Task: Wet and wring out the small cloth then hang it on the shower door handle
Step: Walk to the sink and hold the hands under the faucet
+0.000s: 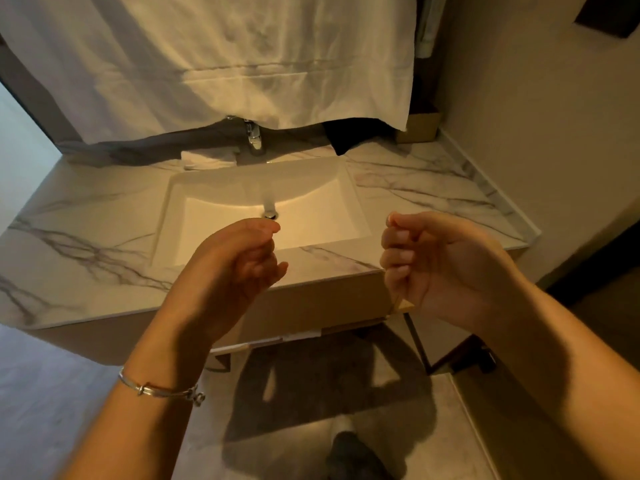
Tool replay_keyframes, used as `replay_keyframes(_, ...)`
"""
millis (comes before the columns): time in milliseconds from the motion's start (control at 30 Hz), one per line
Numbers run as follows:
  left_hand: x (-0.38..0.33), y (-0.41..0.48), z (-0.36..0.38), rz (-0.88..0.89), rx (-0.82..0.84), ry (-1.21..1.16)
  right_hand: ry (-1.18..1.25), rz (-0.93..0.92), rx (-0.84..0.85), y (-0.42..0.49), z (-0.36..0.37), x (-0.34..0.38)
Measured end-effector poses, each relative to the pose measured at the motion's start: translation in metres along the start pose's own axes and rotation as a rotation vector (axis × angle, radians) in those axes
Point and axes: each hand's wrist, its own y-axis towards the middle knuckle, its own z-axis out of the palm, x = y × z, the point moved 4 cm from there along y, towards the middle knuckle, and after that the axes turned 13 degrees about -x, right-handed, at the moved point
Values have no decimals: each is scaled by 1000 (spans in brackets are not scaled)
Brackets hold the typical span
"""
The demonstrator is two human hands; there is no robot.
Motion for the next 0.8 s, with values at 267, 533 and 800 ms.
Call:
replay_keyframes(267,-12,86,5,13,-29,-7,14,44,22,87,7,51)
replay_keyframes(533,-35,159,-13,18,-170,30,-25,87,59,168,37,76)
replay_keyframes(800,-67,250,-36,21,-166,-36,66,14,24,242,67,108)
